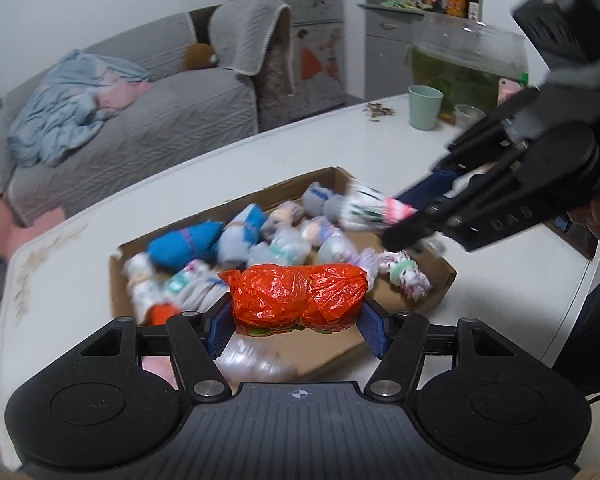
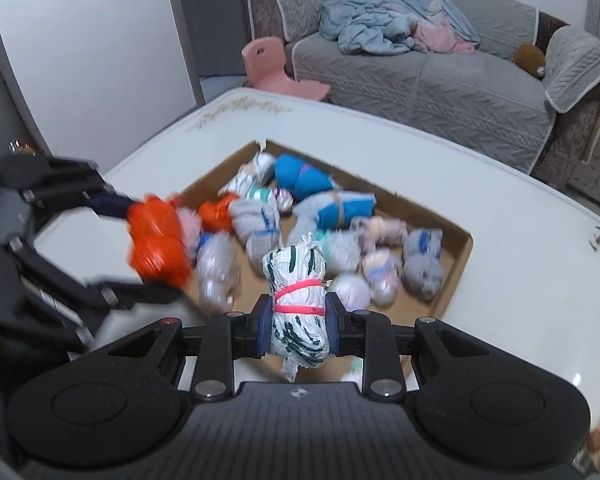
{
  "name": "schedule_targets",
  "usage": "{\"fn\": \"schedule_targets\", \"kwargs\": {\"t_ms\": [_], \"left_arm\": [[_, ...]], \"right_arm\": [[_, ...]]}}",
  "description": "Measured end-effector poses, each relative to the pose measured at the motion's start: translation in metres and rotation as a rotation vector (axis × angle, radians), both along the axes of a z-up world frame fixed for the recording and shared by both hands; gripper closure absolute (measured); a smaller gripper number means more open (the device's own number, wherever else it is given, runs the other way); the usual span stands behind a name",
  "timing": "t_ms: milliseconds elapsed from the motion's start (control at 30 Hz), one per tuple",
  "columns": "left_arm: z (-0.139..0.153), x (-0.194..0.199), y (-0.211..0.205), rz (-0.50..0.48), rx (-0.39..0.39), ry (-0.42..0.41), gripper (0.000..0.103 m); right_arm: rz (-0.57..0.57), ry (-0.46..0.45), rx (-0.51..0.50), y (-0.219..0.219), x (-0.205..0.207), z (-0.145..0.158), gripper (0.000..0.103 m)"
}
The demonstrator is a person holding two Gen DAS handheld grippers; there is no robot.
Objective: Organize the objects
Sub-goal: 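Lower orange bag and striped sock into the tray and open both tools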
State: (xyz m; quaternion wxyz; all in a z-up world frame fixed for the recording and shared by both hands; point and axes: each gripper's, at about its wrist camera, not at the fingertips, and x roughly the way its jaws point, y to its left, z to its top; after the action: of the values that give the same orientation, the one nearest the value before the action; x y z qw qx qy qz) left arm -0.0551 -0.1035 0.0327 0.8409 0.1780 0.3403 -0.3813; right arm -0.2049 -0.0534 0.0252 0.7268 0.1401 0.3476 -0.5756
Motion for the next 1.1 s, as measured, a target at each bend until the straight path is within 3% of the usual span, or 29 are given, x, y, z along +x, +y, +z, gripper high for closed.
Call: {"fn": "schedule_targets", "kwargs": {"t_ms": [133,533,1100], "left_arm": [[-0.020,0.014,-0.019,-0.036,0.025,0.028,0.034],[-0.068,0.032,-0.030,-0.006,0.095,0.134,0.034],[-0.085,0.045,-0.033,0.037,0.153,0.200,0.034]], "right_arm": [[0.001,-0.023,0.019,-0.020,-0.004,-0.005,0.078],[0.013,0.005,0.117,-0.050,0.006,-0.035,0.078],[0.000,0.076,0.212,-0.058,-0.003,-0.058,0.078]]}}
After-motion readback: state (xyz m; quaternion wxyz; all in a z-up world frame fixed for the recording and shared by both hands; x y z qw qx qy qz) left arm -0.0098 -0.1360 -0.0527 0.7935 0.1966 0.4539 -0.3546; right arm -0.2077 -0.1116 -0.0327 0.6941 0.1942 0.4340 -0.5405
